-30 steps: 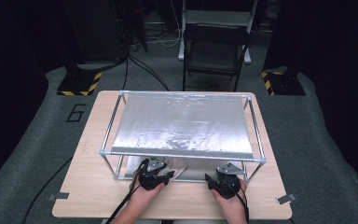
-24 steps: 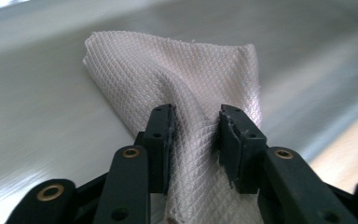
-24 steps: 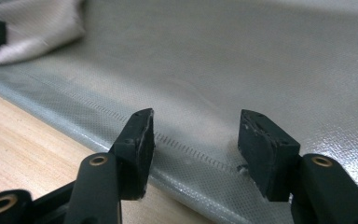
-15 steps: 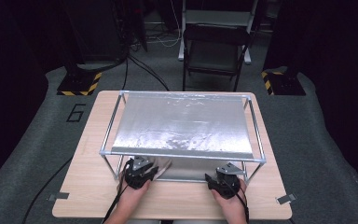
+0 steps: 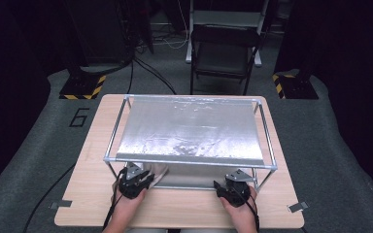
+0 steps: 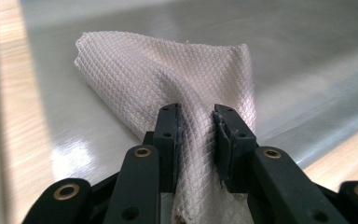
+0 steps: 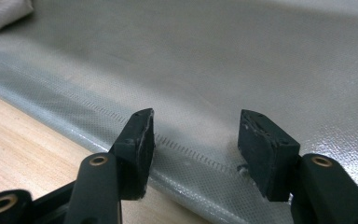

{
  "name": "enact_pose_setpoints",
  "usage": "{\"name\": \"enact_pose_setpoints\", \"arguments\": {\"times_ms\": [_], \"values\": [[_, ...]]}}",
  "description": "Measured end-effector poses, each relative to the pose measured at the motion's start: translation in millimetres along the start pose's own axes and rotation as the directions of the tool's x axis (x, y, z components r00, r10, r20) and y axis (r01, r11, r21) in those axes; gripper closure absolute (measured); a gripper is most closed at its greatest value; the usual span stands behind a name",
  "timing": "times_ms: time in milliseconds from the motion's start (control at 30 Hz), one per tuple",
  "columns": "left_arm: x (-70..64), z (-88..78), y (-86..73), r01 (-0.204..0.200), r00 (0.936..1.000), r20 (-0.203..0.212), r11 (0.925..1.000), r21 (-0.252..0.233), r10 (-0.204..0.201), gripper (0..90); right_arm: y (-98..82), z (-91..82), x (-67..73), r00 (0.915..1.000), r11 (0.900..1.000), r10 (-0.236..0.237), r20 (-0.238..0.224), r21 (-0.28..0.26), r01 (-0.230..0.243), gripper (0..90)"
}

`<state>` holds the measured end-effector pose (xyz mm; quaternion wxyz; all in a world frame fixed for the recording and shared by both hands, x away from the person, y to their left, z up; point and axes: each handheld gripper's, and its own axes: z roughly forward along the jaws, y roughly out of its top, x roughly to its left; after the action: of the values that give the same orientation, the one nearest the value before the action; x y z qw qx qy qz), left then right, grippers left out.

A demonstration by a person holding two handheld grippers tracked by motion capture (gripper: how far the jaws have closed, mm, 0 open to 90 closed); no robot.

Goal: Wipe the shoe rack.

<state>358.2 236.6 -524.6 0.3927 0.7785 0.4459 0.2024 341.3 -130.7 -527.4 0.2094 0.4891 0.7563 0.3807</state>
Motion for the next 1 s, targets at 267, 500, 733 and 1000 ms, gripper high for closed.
{"name": "enact_pose_setpoints", "arguments": {"times_ms": [267,500,733,1000], "values": [[-22.1,11.2,2.6,0.064,0.9972,0.041,0.9970,-0.045,-0.062,72.2,-1.0,1.1,2.3,0.9994,0.999,0.033,-0.007,-0.014,-0.033,45.6],[-3.2,-1.5,0.7,-0.001,0.9991,-0.041,1.0000,0.005,0.001,72.5,-0.1,0.7,0.0,0.9999,1.000,0.009,-0.006,-0.004,-0.009,45.6],[1.5,-5.4,-3.5,0.026,0.9970,-0.073,0.9996,-0.006,-0.026,73.0,-0.8,0.2,1.9,0.9997,1.000,0.023,0.001,-0.012,-0.023,45.7],[-26.4,10.2,5.8,-0.001,0.9989,0.048,0.9999,-0.015,0.002,73.2,-0.6,1.0,2.1,0.9997,1.000,0.025,-0.001,-0.013,-0.025,45.7]]}}
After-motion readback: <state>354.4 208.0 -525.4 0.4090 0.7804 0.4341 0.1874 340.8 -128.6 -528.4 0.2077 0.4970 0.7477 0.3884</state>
